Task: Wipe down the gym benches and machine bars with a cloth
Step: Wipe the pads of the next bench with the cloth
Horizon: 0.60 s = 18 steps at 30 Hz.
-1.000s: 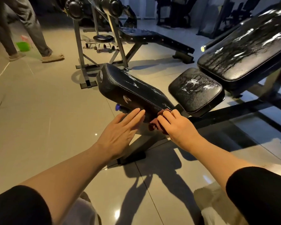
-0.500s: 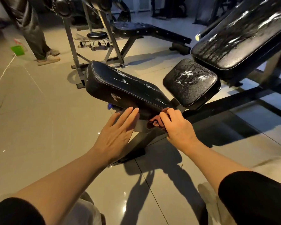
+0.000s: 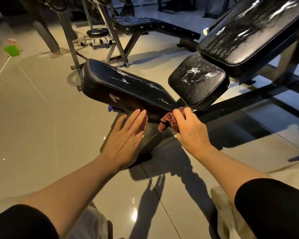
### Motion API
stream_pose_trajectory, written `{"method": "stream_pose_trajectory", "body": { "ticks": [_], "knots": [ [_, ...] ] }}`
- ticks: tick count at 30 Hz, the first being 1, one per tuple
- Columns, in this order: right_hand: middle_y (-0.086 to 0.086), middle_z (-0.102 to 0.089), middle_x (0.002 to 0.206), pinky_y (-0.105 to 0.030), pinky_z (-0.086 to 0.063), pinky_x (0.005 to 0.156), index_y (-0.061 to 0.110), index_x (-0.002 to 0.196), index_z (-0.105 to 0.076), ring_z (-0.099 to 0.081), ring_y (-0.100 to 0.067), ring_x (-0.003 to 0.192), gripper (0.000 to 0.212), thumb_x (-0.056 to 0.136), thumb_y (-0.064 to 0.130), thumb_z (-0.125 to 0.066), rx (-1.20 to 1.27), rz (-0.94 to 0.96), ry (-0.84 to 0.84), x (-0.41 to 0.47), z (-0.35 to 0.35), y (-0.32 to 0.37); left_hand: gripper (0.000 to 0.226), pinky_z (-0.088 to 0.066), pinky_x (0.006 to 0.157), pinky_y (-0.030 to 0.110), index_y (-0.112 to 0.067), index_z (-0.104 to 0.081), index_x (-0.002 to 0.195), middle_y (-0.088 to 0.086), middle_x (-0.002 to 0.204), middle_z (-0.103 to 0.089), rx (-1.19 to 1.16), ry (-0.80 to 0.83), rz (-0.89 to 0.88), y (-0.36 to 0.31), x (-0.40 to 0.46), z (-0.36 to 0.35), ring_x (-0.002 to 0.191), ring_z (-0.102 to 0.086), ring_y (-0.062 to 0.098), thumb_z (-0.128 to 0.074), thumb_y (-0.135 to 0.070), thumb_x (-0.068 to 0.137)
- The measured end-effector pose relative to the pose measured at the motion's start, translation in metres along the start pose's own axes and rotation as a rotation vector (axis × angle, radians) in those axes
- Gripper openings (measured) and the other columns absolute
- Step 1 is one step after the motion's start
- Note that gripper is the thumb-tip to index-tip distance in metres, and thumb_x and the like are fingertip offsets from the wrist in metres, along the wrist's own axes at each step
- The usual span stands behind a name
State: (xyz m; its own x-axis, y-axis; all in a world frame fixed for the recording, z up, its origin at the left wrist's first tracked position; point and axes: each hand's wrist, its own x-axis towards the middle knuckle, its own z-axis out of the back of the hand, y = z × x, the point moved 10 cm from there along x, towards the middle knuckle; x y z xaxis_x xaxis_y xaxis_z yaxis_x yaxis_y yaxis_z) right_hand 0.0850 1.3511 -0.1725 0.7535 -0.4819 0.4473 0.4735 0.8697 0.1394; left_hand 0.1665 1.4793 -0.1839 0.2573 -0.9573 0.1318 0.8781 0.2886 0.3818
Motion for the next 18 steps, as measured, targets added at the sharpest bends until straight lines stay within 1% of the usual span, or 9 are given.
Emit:
{"method": "stream_pose_trajectory", "body": {
  "ticks": [1, 2, 4, 6, 9, 11, 13, 15, 18],
  "knots": [
    [-0.016, -0.052, 0.106, -0.034, -0.049, 0.049, 0.015, 0.121, -0.042, -0.058, -0.032, 0.086, 0.071, 0.063, 0.008, -0.083, 0.035, 0.038, -0.073, 0.003, 0.012, 0.01, 0.073, 0.006, 0.116, 0.046, -0.005, -0.027, 0.148, 0.015, 0.158, 0.018, -0.026, -0.017, -0.013, -0.002, 0.001, 0.003, 0.145, 0.02, 0.03, -0.058, -0.034, 0.088],
    [-0.018, -0.052, 0.106, -0.033, -0.049, 0.048, 0.014, 0.122, -0.043, -0.058, -0.033, 0.086, 0.07, 0.063, 0.007, -0.081, 0.061, 0.074, -0.139, 0.008, 0.023, 0.021, 0.068, 0.004, 0.116, 0.046, -0.004, -0.035, 0.145, 0.016, 0.16, 0.012, -0.044, -0.032, -0.021, -0.003, 0.002, 0.007, 0.147, 0.015, 0.03, -0.058, -0.032, 0.088],
    [-0.021, -0.051, 0.115, -0.033, -0.05, 0.051, 0.014, 0.129, -0.044, -0.057, -0.035, 0.094, 0.064, 0.071, 0.009, -0.072, 0.077, 0.135, -0.203, 0.017, 0.038, 0.043, 0.069, -0.002, 0.117, 0.047, -0.002, -0.039, 0.142, 0.018, 0.16, -0.002, -0.064, -0.065, -0.016, -0.005, 0.005, 0.011, 0.148, 0.005, 0.031, -0.062, -0.031, 0.084],
    [-0.021, -0.049, 0.12, -0.033, -0.048, 0.051, 0.015, 0.131, -0.047, -0.056, -0.035, 0.095, 0.061, 0.075, 0.009, -0.07, 0.029, 0.163, -0.176, 0.024, 0.035, 0.056, 0.081, -0.01, 0.117, 0.049, 0.0, -0.037, 0.143, 0.02, 0.158, -0.013, -0.071, -0.063, 0.038, -0.003, 0.006, 0.01, 0.148, -0.006, 0.032, -0.071, -0.032, 0.076],
    [-0.018, -0.051, 0.108, -0.028, -0.033, 0.048, 0.016, 0.124, -0.05, -0.055, -0.032, 0.085, 0.06, 0.069, 0.006, -0.074, -0.063, 0.096, -0.08, 0.023, 0.02, 0.04, 0.102, -0.012, 0.117, 0.047, -0.001, -0.021, 0.149, 0.02, 0.158, -0.014, -0.066, -0.037, 0.083, -0.003, 0.006, 0.003, 0.147, -0.009, 0.031, -0.077, -0.033, 0.07],
    [-0.016, -0.046, 0.111, -0.031, -0.03, 0.053, 0.017, 0.124, -0.049, -0.052, -0.033, 0.089, 0.057, 0.073, 0.005, -0.071, -0.071, -0.031, -0.009, 0.017, 0.009, 0.009, 0.103, -0.014, 0.115, 0.047, 0.0, -0.029, 0.147, 0.02, 0.156, -0.02, -0.053, -0.045, 0.085, -0.003, 0.005, 0.002, 0.145, -0.013, 0.031, -0.081, -0.031, 0.064],
    [-0.016, -0.044, 0.11, -0.03, -0.029, 0.055, 0.016, 0.121, -0.05, -0.052, -0.033, 0.089, 0.054, 0.074, 0.001, -0.069, -0.048, -0.112, -0.021, 0.01, 0.01, -0.012, 0.101, -0.016, 0.114, 0.048, 0.0, -0.036, 0.144, 0.02, 0.155, -0.024, -0.052, -0.028, 0.085, -0.001, 0.003, -0.002, 0.143, -0.014, 0.032, -0.083, -0.032, 0.061],
    [-0.017, -0.048, 0.106, -0.028, -0.03, 0.052, 0.015, 0.116, -0.055, -0.055, -0.033, 0.083, 0.054, 0.068, -0.002, -0.073, -0.003, -0.071, -0.105, 0.008, 0.021, -0.007, 0.098, -0.014, 0.116, 0.047, -0.001, -0.033, 0.146, 0.019, 0.157, -0.018, -0.026, -0.015, 0.07, -0.002, 0.001, -0.005, 0.145, -0.01, 0.031, -0.08, -0.034, 0.067],
    [-0.017, -0.049, 0.113, -0.029, -0.042, 0.048, 0.018, 0.122, -0.055, -0.057, -0.032, 0.087, 0.052, 0.073, 0.008, -0.07, 0.021, 0.158, -0.18, 0.013, 0.03, 0.042, 0.099, -0.015, 0.116, 0.05, -0.002, -0.03, 0.147, 0.02, 0.157, -0.02, -0.037, -0.025, 0.074, 0.001, 0.002, -0.004, 0.145, -0.015, 0.033, -0.08, -0.03, 0.066]
  ]
}}
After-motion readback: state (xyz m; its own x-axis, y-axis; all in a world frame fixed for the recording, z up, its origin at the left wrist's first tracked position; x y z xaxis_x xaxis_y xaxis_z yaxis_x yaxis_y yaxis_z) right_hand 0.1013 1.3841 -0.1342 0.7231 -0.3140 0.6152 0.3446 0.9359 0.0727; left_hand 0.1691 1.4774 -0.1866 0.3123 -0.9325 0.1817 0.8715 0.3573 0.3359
